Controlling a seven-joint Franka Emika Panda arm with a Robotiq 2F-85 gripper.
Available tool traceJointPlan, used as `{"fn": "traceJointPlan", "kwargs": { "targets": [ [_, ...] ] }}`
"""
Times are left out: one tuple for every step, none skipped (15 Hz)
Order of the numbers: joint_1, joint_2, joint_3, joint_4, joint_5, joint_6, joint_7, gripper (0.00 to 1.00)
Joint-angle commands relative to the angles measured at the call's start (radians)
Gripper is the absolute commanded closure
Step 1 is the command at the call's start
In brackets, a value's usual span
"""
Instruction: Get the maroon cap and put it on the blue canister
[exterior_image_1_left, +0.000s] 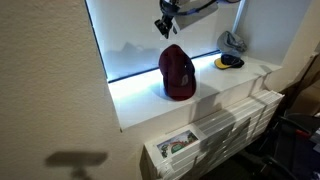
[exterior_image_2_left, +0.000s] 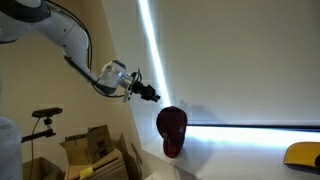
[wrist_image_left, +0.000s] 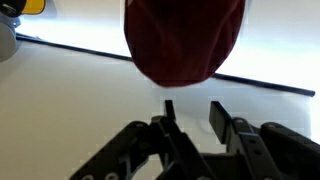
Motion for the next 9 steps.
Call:
{"fn": "traceJointPlan", "kwargs": {
  "targets": [
    [-0.022, -0.033, 0.004, -0.024, 0.007, 0.012, 0.019, 0.25],
    [-0.024, -0.033, 0.003, -0.020, 0.009, 0.013, 0.025, 0.19],
    [-0.027, -0.031, 0.001, -0.013, 0.008, 0.013, 0.034, 0.11],
    [-0.031, -0.031, -0.002, -0.005, 0.008, 0.014, 0.048, 0.05],
    [-0.037, -0.029, -0.007, 0.008, 0.005, 0.017, 0.074, 0.01],
    [-0.042, -0.027, -0.011, 0.020, 0.000, 0.018, 0.102, 0.00],
    [-0.053, -0.026, -0.022, 0.047, -0.009, 0.017, 0.155, 0.00],
    [-0.063, -0.026, -0.030, 0.068, -0.012, 0.014, 0.195, 0.00],
    [-0.075, -0.025, -0.042, 0.095, -0.006, 0.011, 0.218, 0.00]
  ]
}}
